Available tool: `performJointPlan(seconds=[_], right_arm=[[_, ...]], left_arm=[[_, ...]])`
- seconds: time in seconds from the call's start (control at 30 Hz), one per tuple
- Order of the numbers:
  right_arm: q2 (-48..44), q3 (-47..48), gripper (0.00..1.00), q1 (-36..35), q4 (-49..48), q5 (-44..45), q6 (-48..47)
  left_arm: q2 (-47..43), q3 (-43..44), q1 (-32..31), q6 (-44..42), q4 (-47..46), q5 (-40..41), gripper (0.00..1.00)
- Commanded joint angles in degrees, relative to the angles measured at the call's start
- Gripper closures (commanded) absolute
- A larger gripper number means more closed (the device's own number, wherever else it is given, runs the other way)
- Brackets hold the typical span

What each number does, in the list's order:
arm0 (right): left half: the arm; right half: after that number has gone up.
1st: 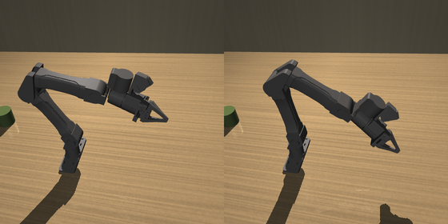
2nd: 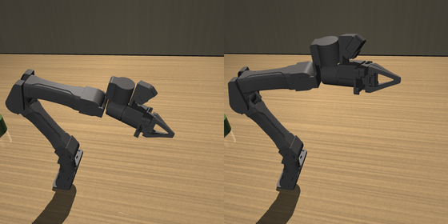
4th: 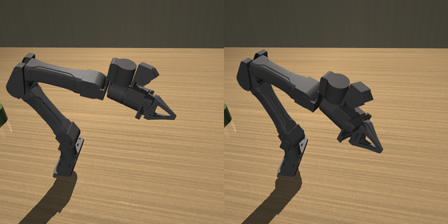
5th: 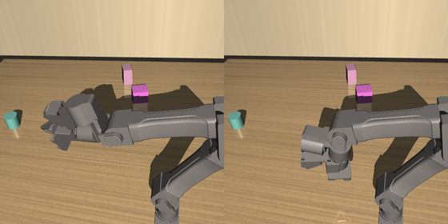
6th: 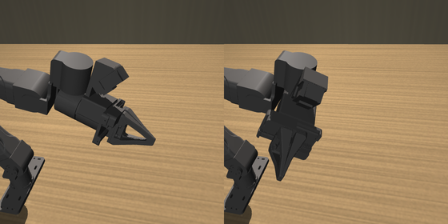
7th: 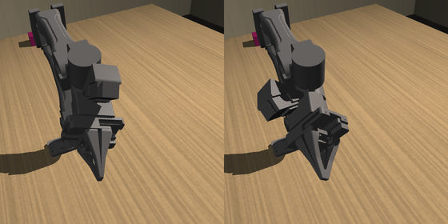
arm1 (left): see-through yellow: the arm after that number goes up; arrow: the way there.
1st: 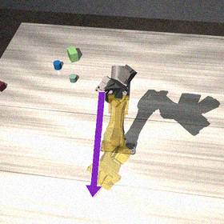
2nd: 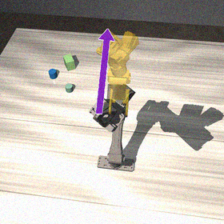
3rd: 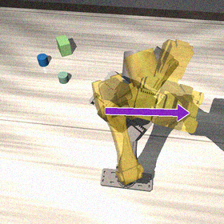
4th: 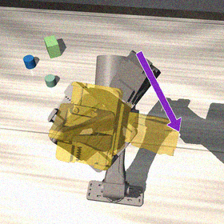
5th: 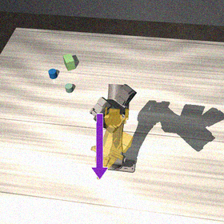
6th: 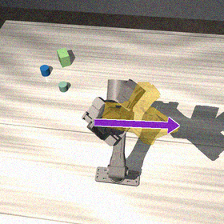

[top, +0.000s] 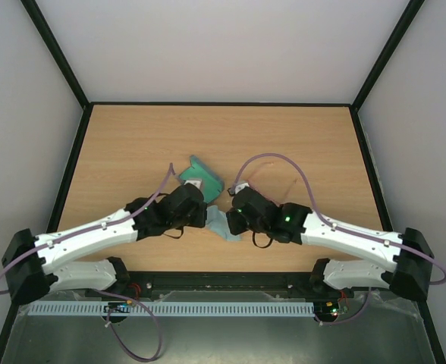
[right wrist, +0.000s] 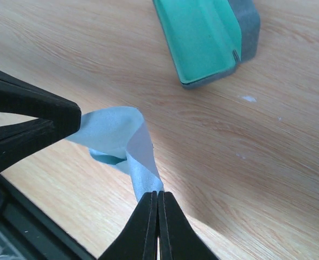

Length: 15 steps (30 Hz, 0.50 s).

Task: Organize the sunglasses
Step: Adjust the glasses cleaning cloth at the center of the board.

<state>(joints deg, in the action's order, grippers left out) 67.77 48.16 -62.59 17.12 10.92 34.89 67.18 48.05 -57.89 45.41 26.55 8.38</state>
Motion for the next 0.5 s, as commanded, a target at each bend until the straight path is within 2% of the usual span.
performJointPlan(seconds=[0.0, 0.23, 0.47], right_arm=[[-4.5, 1.9, 0.99, -1.5, 4.3, 1.9, 0.5], [-7.7, 2.6, 0.99, -3.6, 4.9, -0.4, 0.9], [-9.1, 1.5, 0.99, -5.1, 4.2, 0.6, 0.7]], left_arm=[[-3.9, 1.4, -0.7, 0.9, 5.5, 2.5, 0.98], [-8.4, 1.0, -1.6, 2.0, 8.6, 4.0, 0.98], [-11.4, -3.0, -2.1, 2.5, 6.6, 5.3, 0.98]])
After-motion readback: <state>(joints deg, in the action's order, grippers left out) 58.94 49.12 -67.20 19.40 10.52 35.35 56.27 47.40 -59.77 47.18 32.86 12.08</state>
